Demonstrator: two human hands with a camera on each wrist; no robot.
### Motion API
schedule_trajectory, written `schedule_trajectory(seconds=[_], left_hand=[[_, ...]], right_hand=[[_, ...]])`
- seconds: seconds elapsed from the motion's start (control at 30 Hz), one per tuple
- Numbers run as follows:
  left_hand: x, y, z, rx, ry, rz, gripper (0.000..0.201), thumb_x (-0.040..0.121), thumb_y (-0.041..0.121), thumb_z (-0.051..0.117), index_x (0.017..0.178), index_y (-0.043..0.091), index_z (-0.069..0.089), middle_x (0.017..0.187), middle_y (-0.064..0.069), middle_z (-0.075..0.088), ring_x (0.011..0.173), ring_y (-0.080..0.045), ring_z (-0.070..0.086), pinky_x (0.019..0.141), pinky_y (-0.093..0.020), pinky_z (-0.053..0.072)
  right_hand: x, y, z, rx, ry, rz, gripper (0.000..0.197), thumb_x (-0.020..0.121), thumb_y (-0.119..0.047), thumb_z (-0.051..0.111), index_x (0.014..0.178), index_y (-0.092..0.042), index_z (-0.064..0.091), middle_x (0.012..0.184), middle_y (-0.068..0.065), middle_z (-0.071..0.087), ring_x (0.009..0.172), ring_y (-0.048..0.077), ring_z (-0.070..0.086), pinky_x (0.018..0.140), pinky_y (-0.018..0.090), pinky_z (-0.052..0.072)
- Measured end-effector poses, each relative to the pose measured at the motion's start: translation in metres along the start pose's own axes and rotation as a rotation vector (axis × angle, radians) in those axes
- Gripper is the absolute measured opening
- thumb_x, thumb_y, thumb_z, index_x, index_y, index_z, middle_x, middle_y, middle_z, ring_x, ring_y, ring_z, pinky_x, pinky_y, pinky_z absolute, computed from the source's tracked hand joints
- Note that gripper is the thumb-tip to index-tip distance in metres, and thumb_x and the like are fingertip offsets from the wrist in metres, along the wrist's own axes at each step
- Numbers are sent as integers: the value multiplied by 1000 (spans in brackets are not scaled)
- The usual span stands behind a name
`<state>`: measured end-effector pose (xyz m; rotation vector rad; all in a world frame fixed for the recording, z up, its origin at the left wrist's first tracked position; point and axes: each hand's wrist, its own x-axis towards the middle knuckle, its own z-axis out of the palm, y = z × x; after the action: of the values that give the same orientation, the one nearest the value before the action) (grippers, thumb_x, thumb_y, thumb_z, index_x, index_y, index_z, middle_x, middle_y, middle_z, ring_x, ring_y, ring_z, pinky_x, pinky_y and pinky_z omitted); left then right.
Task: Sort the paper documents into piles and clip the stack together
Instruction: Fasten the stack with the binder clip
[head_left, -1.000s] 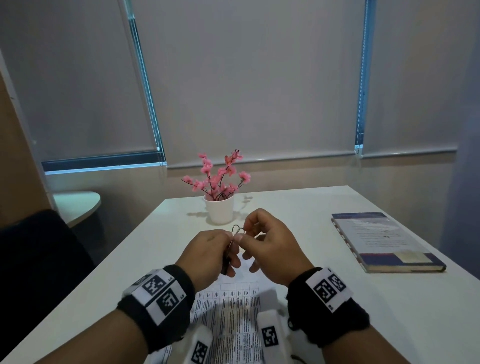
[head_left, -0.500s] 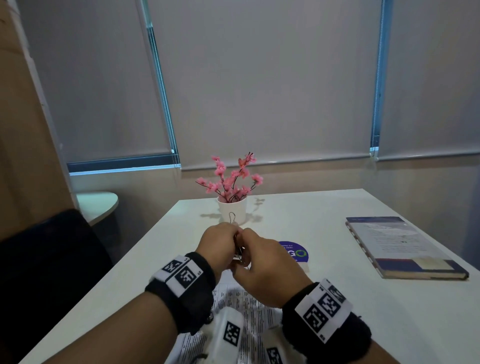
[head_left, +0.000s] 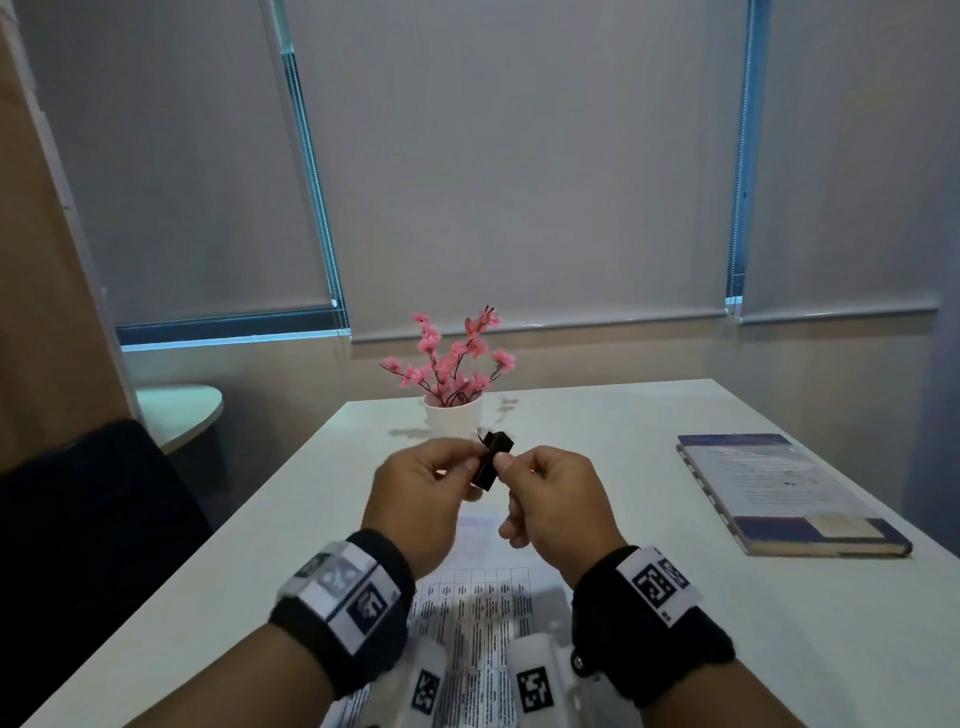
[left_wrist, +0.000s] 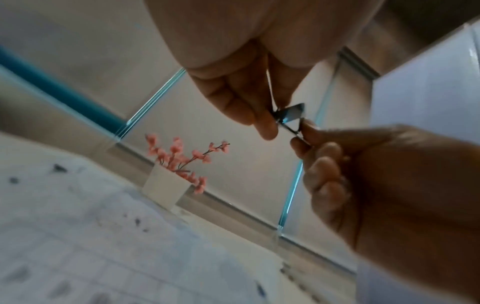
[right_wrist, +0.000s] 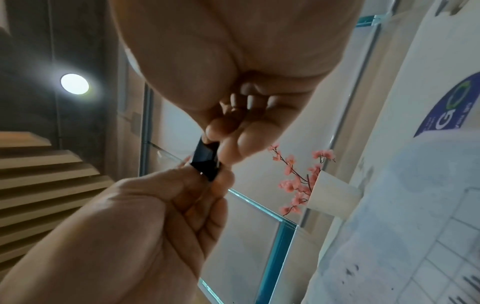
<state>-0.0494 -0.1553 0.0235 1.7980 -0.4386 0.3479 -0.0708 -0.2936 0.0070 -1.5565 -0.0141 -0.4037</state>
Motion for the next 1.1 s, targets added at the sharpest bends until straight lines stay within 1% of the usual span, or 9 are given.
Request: schedule_trajectory(seconds=[0.13,0.27,0.43,0.57,0.7,0.77,0.83,0.93,1.1], left_hand=[[-7,-7,3,-1,4,20,32,100,9,56,92,35,72,83,7,77,69,-11,71,67,-23,55],[3,-17,3,-178,-57,-313,18,102,26,57,103,14,69,85,-3,72,67,-17,66,65,-30,50],[7,-36,3,-282,-130,-474,22,98,23,63,86,4,64,78,-9,67,55,-15,60,56,-25,50],[6,-55,9,-217,-143,-561,25,97,25,66,83,5,61,79,-16,74,64,-25,71,60,-31,55],[16,-64,7,113,-296,-597,15,95,17,67,84,7,62,62,-8,69,67,-28,69,59,-31,54],[32,-63,2,482,-329,-429,9,91,19,67,99,16,65,89,-5,72,80,-22,67,70,-31,56],[44,-58,1,775,-359,-258,26,92,24,67,118,23,63,120,-2,67,103,-18,63,92,-30,51],[52,-60,11,965,-489,-188,41,98,24,56,139,24,56,145,1,55,132,-18,52,112,-34,41],[59,-77,24,1182,-779,-246,23,99,15,54,118,8,65,128,-11,66,119,-29,61,101,-38,48]], right_hand=[[2,3,-1,10,-37,33,27,95,-20,61,72,-6,56,51,4,52,44,20,56,45,30,47],[2,10,1,31,-100,114,25,94,-19,63,73,-7,56,54,5,51,46,18,53,46,29,45],[4,19,-1,391,-155,424,30,88,-37,67,90,-7,61,73,6,56,59,17,56,53,27,46],[4,38,0,389,-177,528,46,68,-44,78,89,-7,62,80,9,59,64,20,62,59,29,50],[3,55,2,348,-137,626,35,78,-36,77,80,-9,53,70,11,53,57,24,55,52,28,48],[6,60,1,319,-123,667,35,82,-36,74,76,-9,51,64,11,55,57,26,56,53,30,50],[8,63,0,302,-121,697,35,81,-36,73,73,-9,52,61,11,59,59,28,60,55,31,52],[9,67,0,293,-126,710,34,80,-34,74,74,-8,53,69,15,61,65,31,62,62,35,55],[11,71,0,304,-106,708,37,79,-27,75,91,-2,51,85,23,57,63,35,64,57,35,56]])
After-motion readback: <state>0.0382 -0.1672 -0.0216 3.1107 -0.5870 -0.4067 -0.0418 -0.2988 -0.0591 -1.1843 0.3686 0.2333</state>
